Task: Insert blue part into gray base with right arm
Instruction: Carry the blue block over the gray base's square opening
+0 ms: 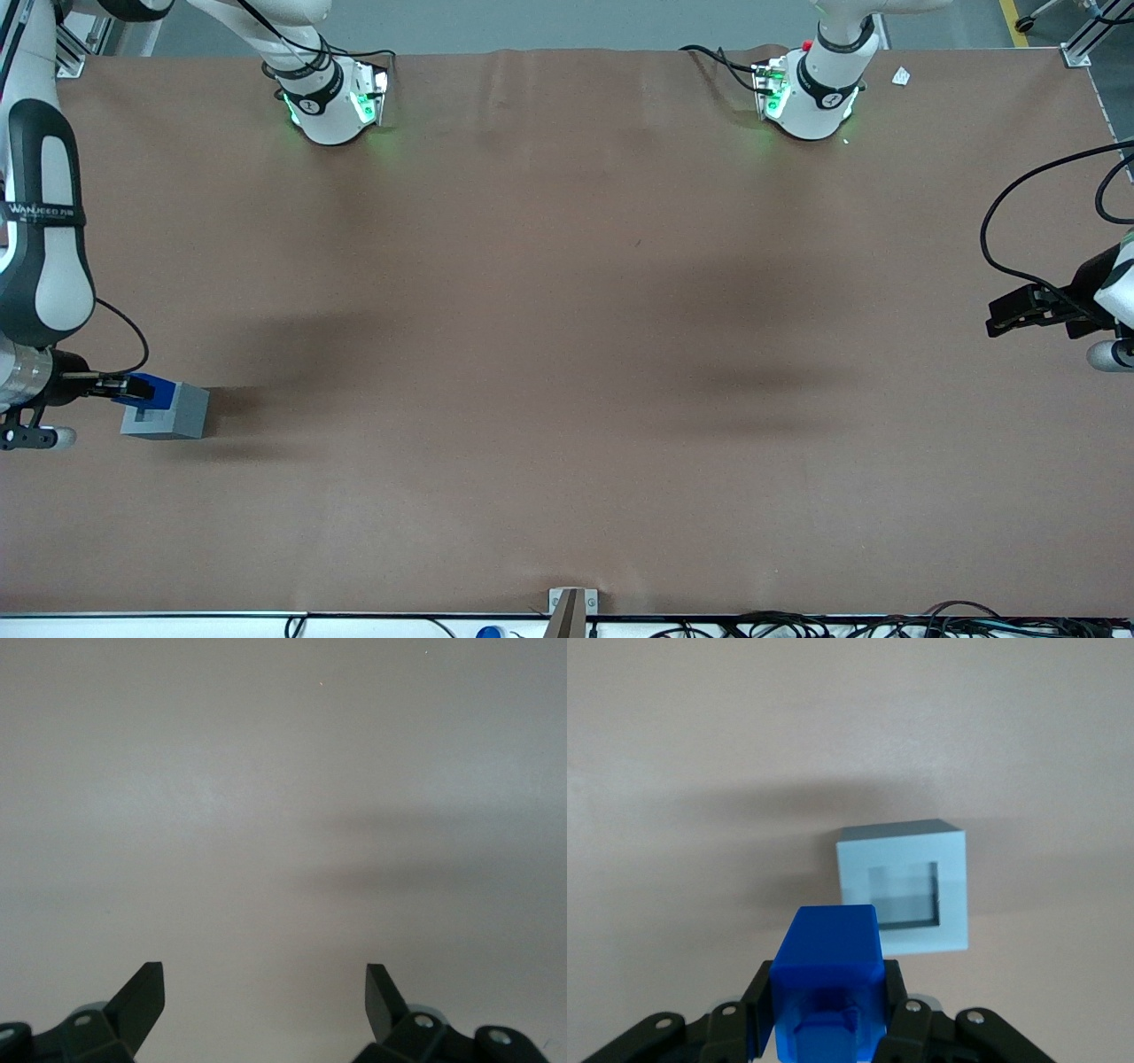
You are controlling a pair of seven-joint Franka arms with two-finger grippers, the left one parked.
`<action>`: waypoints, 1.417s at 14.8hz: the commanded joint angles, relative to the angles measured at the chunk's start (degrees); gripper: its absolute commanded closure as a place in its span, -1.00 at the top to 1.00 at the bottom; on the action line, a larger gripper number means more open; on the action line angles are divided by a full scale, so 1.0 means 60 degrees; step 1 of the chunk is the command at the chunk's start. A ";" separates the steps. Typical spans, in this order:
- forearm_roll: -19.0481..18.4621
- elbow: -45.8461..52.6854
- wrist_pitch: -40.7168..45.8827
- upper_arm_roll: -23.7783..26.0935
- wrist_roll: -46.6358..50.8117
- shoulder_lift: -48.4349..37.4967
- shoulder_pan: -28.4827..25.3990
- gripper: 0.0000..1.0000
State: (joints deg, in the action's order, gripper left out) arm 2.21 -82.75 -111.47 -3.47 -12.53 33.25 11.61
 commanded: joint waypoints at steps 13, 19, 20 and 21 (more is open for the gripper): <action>-0.0060 0.0783 -0.0142 0.0124 -0.0958 0.0860 0.0541 -0.99; -0.0046 0.0783 -0.0275 0.0124 -0.0944 0.0963 0.0614 -0.99; -0.0060 0.0783 -0.0275 0.0124 -0.0944 0.0963 0.0614 -0.99; -0.0046 0.0783 -0.0304 0.0124 -0.0929 0.0977 0.0614 -0.99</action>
State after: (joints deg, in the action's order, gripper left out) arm 2.17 -79.29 -113.10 -3.48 -17.54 38.31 14.35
